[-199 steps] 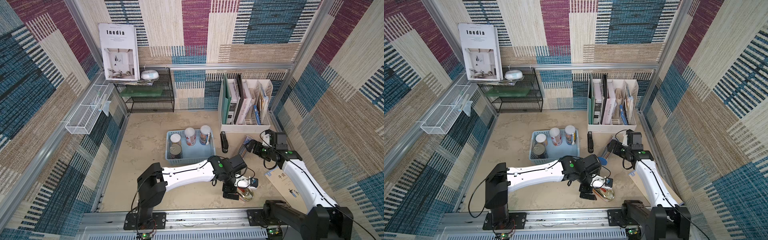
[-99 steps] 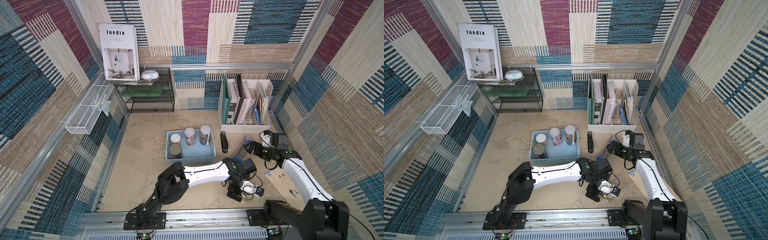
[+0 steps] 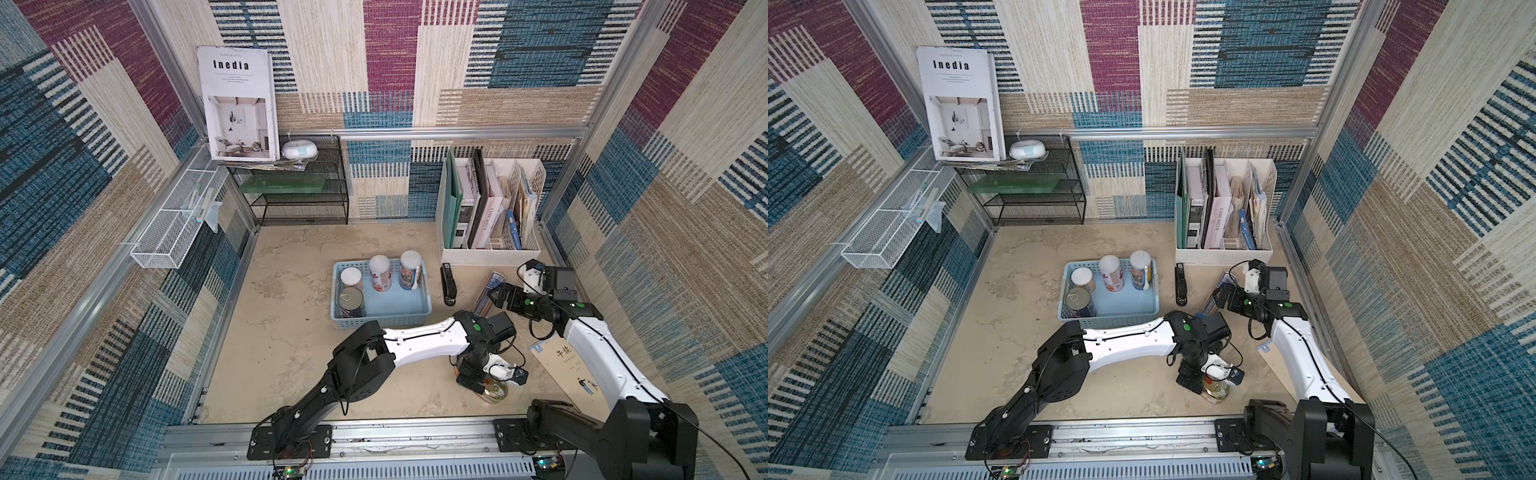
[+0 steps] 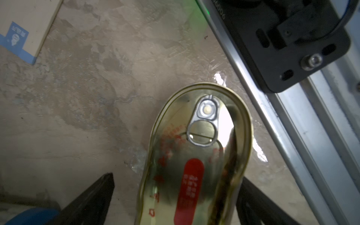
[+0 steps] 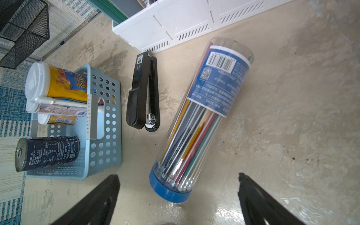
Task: Put the canned food in the basket
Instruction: Pick up the canned food from the center of the board.
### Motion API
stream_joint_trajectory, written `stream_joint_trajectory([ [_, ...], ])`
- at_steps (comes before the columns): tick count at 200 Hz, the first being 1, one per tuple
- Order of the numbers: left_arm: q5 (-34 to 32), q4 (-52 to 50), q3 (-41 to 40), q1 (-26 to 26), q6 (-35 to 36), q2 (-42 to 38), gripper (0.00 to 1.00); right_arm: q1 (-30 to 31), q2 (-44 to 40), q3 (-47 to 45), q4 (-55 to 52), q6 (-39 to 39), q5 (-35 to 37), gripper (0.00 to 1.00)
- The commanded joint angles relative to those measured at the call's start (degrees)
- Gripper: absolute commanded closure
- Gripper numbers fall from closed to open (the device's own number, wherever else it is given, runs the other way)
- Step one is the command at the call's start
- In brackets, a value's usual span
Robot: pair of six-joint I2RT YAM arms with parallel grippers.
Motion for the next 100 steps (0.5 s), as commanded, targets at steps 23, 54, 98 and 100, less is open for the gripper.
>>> stream_joint_trajectory([
  [23,-0.20,-3.29,1.70,0.47,0.77,2.23,0.00,0.02,-0.59,-0.26,1.43,-0.61,-1.30,0.01],
  [54,-1.79,-3.61,2.98,0.49,-0.38,3.77,0.01,0.05,-0.39,-0.23,1.62,-1.07,-2.13,0.01],
  [98,-2.23,-4.39,5.56,0.50,-3.84,4.06,0.13,0.05,-0.93,-0.41,1.73,-1.38,-2.35,0.01],
  [100,-2.18,-4.37,5.47,0.50,-3.85,4.10,0.14,0.06,-0.98,-0.49,1.71,-1.34,-2.36,0.01],
])
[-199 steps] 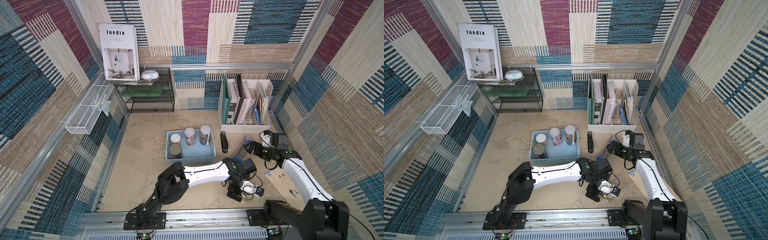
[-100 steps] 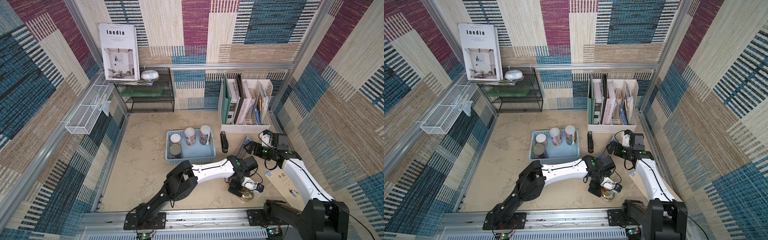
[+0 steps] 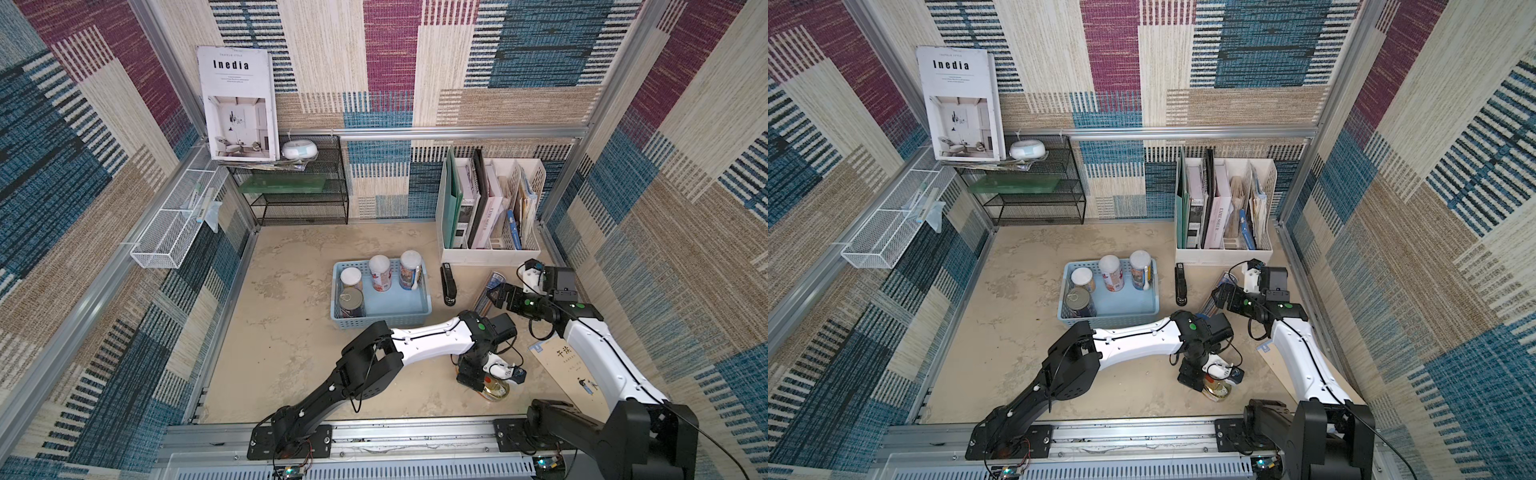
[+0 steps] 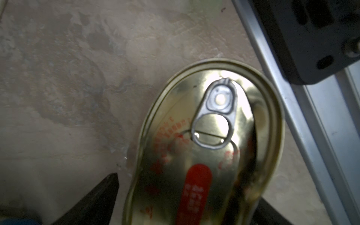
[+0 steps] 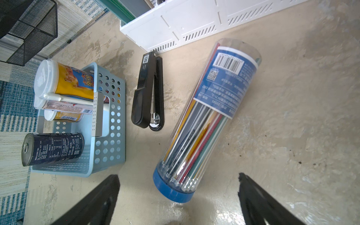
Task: Put the canned food in the basket
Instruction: Pick up the canned food from the center of the board.
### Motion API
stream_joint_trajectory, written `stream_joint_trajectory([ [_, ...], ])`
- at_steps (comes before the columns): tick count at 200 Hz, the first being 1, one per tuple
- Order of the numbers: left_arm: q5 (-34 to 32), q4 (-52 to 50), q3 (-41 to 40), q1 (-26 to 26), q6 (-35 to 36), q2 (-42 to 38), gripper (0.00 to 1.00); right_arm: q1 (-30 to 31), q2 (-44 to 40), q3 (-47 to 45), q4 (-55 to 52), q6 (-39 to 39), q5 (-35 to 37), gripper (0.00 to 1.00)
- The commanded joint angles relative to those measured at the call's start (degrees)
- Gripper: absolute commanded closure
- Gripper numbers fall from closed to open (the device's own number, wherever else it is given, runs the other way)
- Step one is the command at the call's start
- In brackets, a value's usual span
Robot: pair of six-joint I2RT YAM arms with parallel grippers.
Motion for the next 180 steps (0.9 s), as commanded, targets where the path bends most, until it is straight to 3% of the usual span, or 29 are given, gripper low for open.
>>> stream_joint_trajectory([
  [1,-0.08,-0.50,0.67,0.11,-2.02,-0.05,0.14,0.06,-0.61,-0.30,1.03,-0.71,-0.85,0.01],
  [36,0.27,-1.48,0.00,-0.05,-3.08,-0.65,0.24,0.04,-0.71,-0.68,1.16,-1.10,-1.64,0.01],
  [54,1.12,-2.00,-0.21,0.00,-3.63,-0.96,0.37,0.03,-0.96,-0.77,1.41,-1.01,-1.57,0.01],
  [78,1.10,-2.55,-0.52,-0.07,-4.51,-1.47,0.45,0.02,-1.25,-1.07,1.45,-1.04,-1.71,0.01],
  [180,-4.40,-3.61,-7.99,1.30,-12.57,-12.86,0.46,0.04,-1.60,-0.87,1.61,-1.02,-2.27,0.01],
])
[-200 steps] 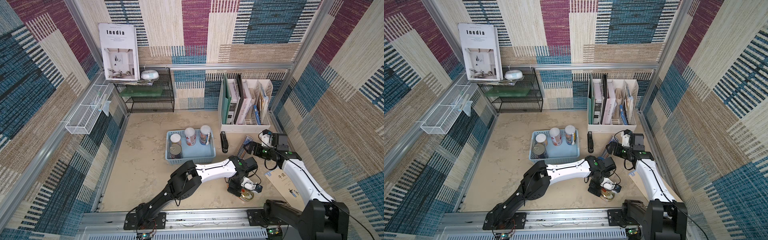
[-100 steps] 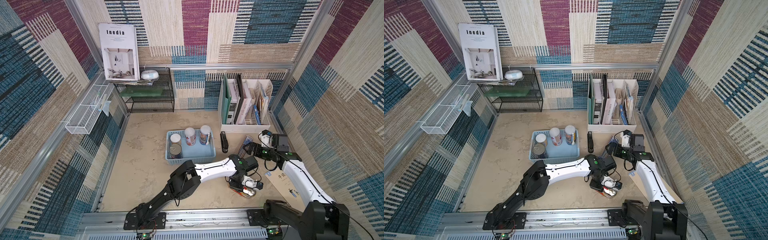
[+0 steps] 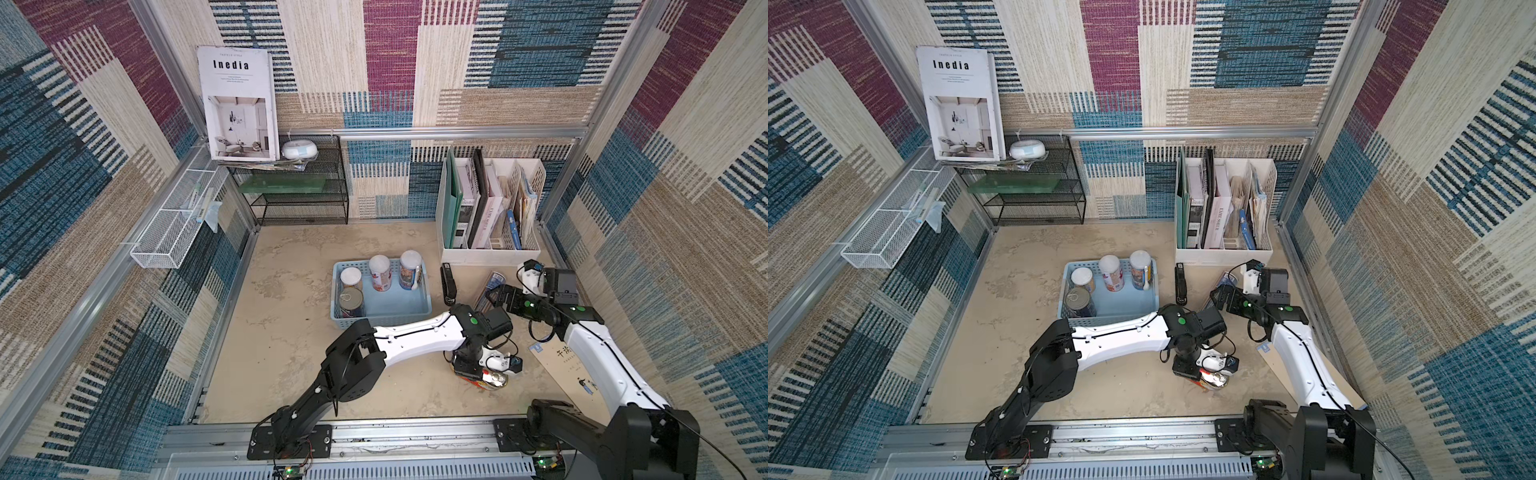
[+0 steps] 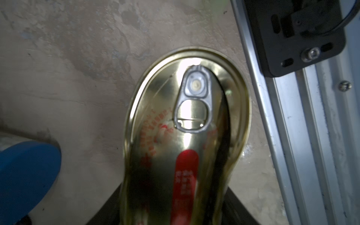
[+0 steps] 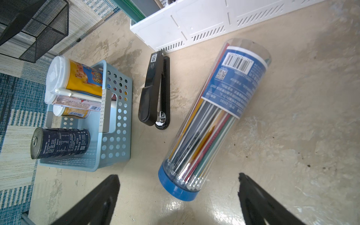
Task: Put the canned food in the basket
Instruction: Pick up the canned food from the center of the board.
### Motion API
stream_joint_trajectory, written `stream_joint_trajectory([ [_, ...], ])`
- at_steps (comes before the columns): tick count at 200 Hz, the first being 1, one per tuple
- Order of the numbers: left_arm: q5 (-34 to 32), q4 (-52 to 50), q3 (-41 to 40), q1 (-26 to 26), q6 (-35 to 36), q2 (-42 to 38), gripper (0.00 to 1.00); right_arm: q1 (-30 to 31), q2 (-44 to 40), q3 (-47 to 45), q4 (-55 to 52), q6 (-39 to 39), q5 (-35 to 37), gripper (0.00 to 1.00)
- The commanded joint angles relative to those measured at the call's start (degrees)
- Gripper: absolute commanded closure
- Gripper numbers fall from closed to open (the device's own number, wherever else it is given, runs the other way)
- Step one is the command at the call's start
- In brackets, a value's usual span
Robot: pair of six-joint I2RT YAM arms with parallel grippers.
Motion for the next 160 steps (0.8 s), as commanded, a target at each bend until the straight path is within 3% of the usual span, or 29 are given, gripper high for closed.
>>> stream_joint_trajectory([
  [1,-1.78,-0.81,-2.31,0.77,-3.87,-3.69,0.46,0.07,-0.27,0.25,0.64,-0.57,-0.34,0.01],
  [46,-4.50,-1.22,-10.95,4.69,-9.42,-13.33,0.49,0.06,0.60,0.38,1.14,-0.54,-0.45,0.01],
  [100,-4.96,-2.54,-16.73,13.71,-12.10,-24.34,0.49,0.08,2.03,1.32,0.20,-0.80,-0.68,0.01],
  [160,-4.14,-4.23,-13.35,24.44,-8.41,-22.81,0.49,0.04,2.22,1.14,-0.22,-1.29,-1.35,0.01],
])
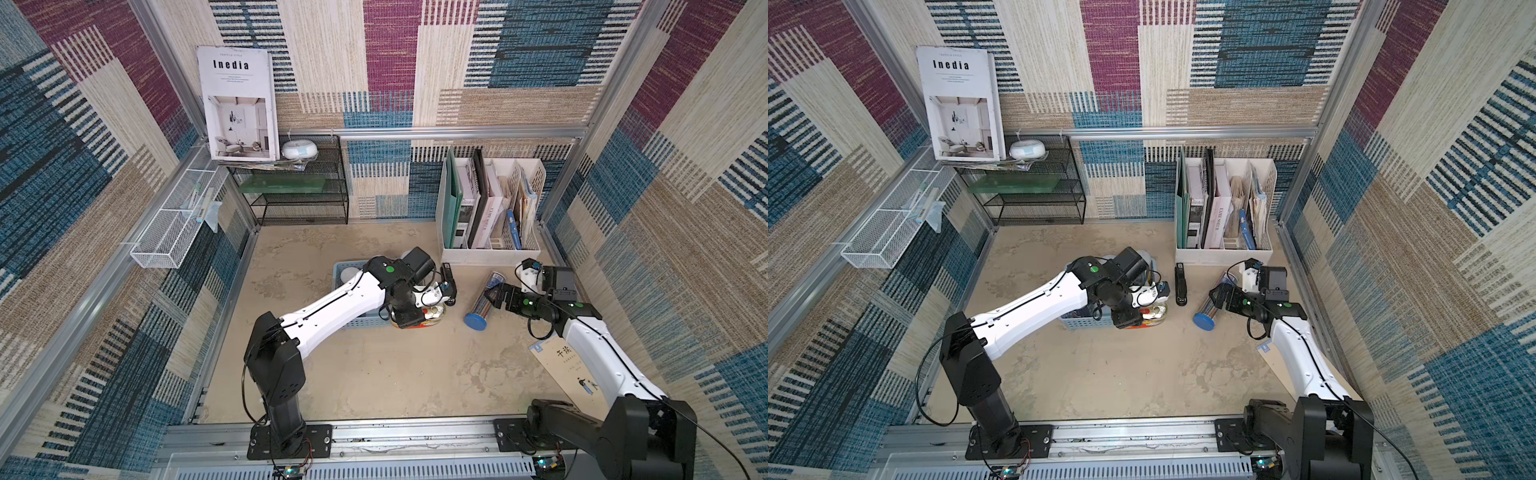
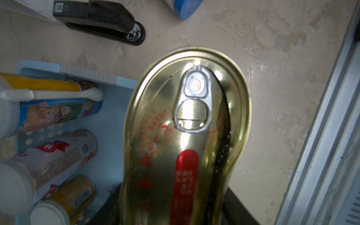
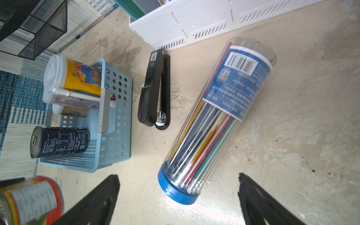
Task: Put the canned food in the basket
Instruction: Pick up the canned food from the center of the board, then place the canned food in the basket.
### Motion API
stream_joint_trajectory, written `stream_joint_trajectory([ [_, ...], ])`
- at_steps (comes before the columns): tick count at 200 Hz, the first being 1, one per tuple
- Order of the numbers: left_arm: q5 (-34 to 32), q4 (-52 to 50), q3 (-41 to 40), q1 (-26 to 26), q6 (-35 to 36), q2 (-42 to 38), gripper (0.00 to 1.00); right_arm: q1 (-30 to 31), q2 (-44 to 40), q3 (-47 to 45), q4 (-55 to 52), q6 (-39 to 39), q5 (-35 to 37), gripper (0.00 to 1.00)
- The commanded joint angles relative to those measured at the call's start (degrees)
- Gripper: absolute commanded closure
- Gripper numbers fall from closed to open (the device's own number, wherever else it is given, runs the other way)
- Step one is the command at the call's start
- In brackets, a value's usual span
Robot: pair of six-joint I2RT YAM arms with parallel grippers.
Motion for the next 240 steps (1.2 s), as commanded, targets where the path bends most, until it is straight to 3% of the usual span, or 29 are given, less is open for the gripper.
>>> stream_joint_trajectory([
  [1,1.09,0.24,1.88,3.04,2.19,1.60,0.49,0.06,-0.09,0.15,-0.39,-0.61,-0.62,0.01],
  [53,4.65,-0.11,7.85,9.02,4.48,8.89,0.49,0.04,-0.10,-0.65,0.01,-0.95,-0.69,0.01],
  [134,8.12,-0.06,9.66,14.25,6.60,16.25,0.49,0.04,1.08,-0.83,0.25,-1.40,-0.41,0.01],
  [240,9.33,1.95,4.91,14.53,8.23,19.25,0.46,0.08,1.39,-1.69,0.73,-1.74,-0.36,0.01],
])
